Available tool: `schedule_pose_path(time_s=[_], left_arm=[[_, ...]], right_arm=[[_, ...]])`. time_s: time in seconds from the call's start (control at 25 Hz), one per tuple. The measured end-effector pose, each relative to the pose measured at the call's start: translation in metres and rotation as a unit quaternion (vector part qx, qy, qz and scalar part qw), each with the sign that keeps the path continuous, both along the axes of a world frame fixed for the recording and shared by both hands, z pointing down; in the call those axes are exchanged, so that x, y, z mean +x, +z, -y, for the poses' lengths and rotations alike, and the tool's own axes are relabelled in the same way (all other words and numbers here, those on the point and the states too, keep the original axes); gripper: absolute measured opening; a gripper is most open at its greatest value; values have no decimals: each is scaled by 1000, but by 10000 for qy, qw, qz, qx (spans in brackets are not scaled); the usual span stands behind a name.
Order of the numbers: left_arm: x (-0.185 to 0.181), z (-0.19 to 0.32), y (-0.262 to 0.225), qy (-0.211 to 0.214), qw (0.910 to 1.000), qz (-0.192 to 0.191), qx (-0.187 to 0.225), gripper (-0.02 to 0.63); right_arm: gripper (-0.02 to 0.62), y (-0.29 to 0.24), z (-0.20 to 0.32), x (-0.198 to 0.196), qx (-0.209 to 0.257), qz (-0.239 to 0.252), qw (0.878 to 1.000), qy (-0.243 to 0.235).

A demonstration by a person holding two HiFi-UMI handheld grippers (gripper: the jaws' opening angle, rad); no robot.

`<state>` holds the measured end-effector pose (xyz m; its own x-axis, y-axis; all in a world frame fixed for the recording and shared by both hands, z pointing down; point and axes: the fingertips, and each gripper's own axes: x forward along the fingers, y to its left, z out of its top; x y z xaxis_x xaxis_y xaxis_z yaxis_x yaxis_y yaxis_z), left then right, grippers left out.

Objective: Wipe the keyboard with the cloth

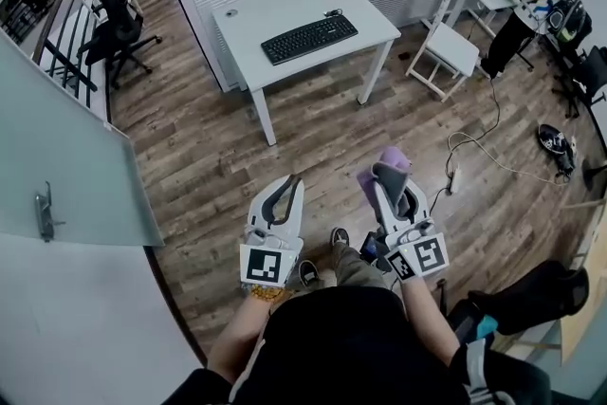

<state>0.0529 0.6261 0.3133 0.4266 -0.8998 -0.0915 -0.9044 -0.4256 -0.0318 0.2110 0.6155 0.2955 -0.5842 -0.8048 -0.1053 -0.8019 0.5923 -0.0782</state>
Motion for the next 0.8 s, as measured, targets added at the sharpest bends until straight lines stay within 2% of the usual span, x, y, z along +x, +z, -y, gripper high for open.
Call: schedule_pose_path(time_s=[0.36,0.64,0.8], left_arm=[[-8,91,9,-77,9998,183,-80,44],[2,181,-1,-202,9988,426,-107,44],[15,225,4,-164,9974,686,-130,44]], right_arm=[[129,14,100,1,-39,91,9999,108],[127,8,207,15,38,237,9997,104],[127,12,261,32,73,322,9993,177]])
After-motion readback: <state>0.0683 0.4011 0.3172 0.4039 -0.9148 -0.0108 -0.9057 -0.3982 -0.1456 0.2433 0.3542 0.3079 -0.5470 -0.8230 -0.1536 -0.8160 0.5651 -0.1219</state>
